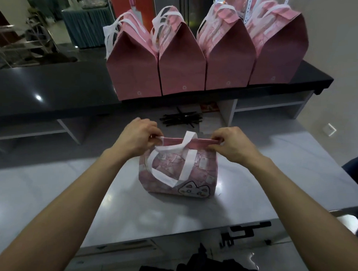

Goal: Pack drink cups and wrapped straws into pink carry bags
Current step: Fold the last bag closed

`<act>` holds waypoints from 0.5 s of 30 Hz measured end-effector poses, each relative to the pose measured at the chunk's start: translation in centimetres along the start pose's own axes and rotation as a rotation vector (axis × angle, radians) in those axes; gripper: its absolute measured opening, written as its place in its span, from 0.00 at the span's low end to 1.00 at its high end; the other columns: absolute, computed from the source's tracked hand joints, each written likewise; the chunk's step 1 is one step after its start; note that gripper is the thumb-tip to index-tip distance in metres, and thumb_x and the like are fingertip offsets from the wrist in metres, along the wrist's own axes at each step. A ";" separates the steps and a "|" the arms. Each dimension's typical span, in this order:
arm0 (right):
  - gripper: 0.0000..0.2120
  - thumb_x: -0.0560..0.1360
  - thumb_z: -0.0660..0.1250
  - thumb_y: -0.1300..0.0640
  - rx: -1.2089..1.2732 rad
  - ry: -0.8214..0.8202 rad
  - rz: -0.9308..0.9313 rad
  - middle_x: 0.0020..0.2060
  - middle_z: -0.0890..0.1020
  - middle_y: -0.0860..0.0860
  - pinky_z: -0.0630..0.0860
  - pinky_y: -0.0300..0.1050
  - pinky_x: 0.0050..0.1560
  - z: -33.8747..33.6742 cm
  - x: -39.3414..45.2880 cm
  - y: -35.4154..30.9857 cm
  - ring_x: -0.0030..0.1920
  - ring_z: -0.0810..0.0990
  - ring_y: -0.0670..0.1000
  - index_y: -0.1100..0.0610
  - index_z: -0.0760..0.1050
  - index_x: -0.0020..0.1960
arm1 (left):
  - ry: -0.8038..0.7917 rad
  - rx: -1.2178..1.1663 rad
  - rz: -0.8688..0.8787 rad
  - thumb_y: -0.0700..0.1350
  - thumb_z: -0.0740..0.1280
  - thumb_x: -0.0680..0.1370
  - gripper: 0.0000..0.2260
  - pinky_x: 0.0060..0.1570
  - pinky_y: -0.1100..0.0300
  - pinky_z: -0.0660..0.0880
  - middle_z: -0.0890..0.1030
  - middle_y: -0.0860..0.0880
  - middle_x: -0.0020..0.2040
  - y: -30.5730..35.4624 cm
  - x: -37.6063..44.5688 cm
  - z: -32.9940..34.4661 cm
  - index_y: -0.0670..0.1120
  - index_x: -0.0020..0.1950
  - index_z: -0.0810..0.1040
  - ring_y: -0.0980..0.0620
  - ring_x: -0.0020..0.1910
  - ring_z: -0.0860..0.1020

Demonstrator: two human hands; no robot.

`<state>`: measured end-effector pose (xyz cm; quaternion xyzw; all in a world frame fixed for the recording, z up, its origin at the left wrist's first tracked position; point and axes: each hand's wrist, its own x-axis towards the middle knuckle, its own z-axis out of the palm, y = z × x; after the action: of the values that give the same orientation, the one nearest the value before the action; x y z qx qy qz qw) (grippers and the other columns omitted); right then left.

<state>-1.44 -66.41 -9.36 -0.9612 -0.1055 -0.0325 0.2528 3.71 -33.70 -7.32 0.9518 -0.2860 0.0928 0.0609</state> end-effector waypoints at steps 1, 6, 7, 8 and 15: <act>0.08 0.77 0.79 0.47 -0.012 0.029 0.013 0.41 0.83 0.44 0.82 0.53 0.46 0.1 -0.4 -0.1 0.43 0.80 0.47 0.51 0.86 0.47 | 0.041 0.034 0.018 0.51 0.78 0.79 0.07 0.46 0.55 0.65 0.80 0.58 0.45 0.1 0.2 0.1 0.53 0.56 0.90 0.53 0.46 0.73; 0.07 0.77 0.78 0.51 0.009 0.133 -0.004 0.33 0.81 0.44 0.74 0.45 0.39 1.3 -2.4 -1.7 0.36 0.78 0.45 0.53 0.87 0.43 | 0.122 -0.193 -0.182 0.49 0.79 0.78 0.09 0.49 0.49 0.80 0.85 0.55 0.50 1.0 1.0 0.8 0.55 0.58 0.90 0.50 0.49 0.81; 0.09 0.77 0.78 0.49 0.015 0.133 -0.007 0.31 0.79 0.42 0.72 0.43 0.37 1.6 -2.9 -2.1 0.34 0.77 0.44 0.53 0.87 0.42 | 0.104 -0.310 -0.220 0.47 0.79 0.79 0.12 0.52 0.51 0.81 0.84 0.56 0.52 1.0 0.9 0.9 0.55 0.61 0.89 0.52 0.50 0.82; 0.13 0.76 0.78 0.43 0.030 0.117 -0.011 0.30 0.79 0.42 0.71 0.40 0.35 1.8 -3.4 -2.4 0.33 0.78 0.44 0.52 0.87 0.41 | 0.091 -0.432 -0.238 0.44 0.79 0.79 0.16 0.55 0.55 0.82 0.84 0.56 0.55 0.9 0.5 1.0 0.56 0.66 0.87 0.55 0.51 0.83; 0.26 0.74 0.66 0.22 0.203 0.042 -0.130 0.41 0.84 0.38 0.79 0.41 0.49 2.7 -8.1 -1.0 0.46 0.83 0.41 0.44 0.85 0.51 | 0.468 -0.509 -0.319 0.44 0.71 0.82 0.11 0.57 0.62 0.80 0.80 0.54 0.59 3.0 -8.3 1.8 0.56 0.62 0.78 0.60 0.55 0.81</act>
<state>-9.51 -65.78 -12.18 -0.9208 -0.1650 -0.0582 0.3485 -4.49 -32.12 -10.61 0.8917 -0.1266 0.2231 0.3729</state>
